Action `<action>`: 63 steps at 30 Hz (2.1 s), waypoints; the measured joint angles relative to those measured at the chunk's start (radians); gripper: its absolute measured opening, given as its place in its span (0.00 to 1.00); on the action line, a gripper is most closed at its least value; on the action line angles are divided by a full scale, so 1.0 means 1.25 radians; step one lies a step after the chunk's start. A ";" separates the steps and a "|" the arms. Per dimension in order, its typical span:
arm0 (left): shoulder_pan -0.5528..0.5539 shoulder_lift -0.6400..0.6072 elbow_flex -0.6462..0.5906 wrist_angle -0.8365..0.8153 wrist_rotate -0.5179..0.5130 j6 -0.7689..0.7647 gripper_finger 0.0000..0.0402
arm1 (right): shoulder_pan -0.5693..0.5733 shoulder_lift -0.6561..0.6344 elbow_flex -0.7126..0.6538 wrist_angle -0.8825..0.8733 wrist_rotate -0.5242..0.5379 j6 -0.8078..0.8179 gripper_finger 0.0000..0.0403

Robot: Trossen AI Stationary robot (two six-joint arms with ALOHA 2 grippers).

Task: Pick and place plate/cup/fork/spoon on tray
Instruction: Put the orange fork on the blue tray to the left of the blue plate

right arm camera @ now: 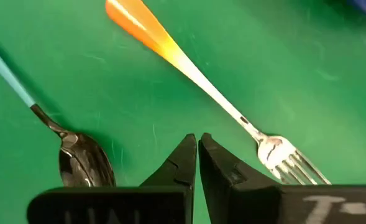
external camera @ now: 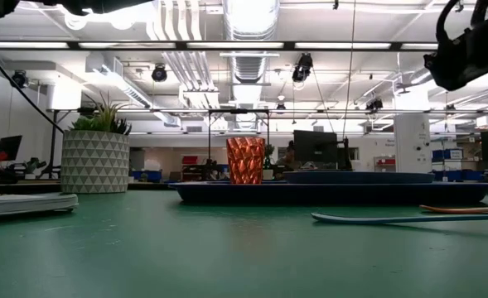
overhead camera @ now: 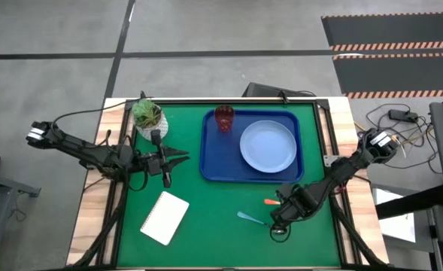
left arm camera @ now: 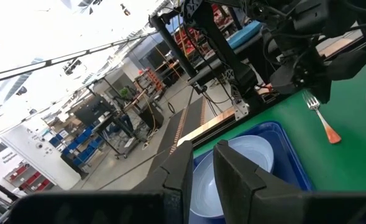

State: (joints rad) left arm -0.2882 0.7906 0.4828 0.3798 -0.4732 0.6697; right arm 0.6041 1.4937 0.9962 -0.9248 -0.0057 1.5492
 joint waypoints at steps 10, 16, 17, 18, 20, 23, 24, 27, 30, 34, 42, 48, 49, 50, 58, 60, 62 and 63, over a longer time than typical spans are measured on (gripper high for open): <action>0.000 0.000 0.000 0.000 0.000 0.000 0.11 | -0.002 0.016 -0.010 0.000 0.007 -0.081 0.21; 0.000 0.000 0.000 0.000 0.000 0.000 0.11 | -0.002 0.063 -0.043 0.001 0.004 -0.145 0.37; 0.000 0.000 0.000 0.000 0.000 0.000 0.11 | -0.002 0.070 -0.047 0.001 0.004 -0.152 0.39; 0.000 0.000 0.000 0.000 0.000 0.000 0.11 | -0.002 0.080 -0.051 0.004 0.004 -0.160 0.40; 0.000 0.000 0.000 0.000 0.000 0.000 0.11 | -0.002 0.094 -0.055 0.013 0.006 -0.185 0.42; 0.000 0.000 0.000 -0.001 0.000 0.000 0.11 | -0.005 0.113 -0.055 0.014 0.007 -0.222 0.43; 0.000 0.000 0.000 -0.001 -0.001 0.000 0.11 | -0.005 0.116 -0.055 0.014 0.007 -0.229 0.42; 0.000 0.000 0.000 -0.001 -0.003 0.000 0.11 | -0.007 0.116 -0.055 0.018 0.006 -0.230 0.39; 0.000 0.000 0.000 -0.001 -0.003 0.000 0.11 | -0.007 0.113 -0.056 0.023 0.006 -0.229 0.35; 0.000 0.000 0.000 0.000 -0.003 0.000 0.11 | -0.007 0.113 -0.056 0.027 0.005 -0.229 0.26; 0.000 0.001 0.000 0.000 -0.003 0.000 0.11 | -0.007 0.093 -0.059 0.027 0.007 -0.229 0.04; 0.000 0.001 0.000 0.001 -0.003 0.000 0.11 | -0.007 0.056 -0.045 0.008 0.007 -0.221 0.03; 0.000 0.001 0.000 0.001 -0.003 0.000 0.11 | -0.007 0.052 -0.037 0.002 0.007 -0.213 0.03; 0.000 0.001 0.000 0.001 -0.003 0.000 0.11 | -0.007 0.048 -0.029 -0.010 0.007 -0.207 0.03; 0.000 0.001 0.000 0.001 -0.003 -0.002 0.11 | -0.005 0.046 0.070 -0.079 0.061 -0.220 0.02; 0.000 0.001 0.000 0.002 -0.003 -0.002 0.11 | -0.005 0.048 0.096 -0.078 0.094 -0.246 0.02; 0.000 0.001 0.000 0.002 -0.003 -0.002 0.11 | -0.005 0.048 0.120 -0.076 0.132 -0.263 0.02; 0.000 0.001 0.000 0.002 -0.003 -0.003 0.11 | -0.005 0.048 0.131 -0.081 0.153 -0.275 0.02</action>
State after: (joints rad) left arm -0.2881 0.7915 0.4828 0.3817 -0.4770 0.6661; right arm 0.5972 1.5532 1.1596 -1.0260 0.1858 1.2059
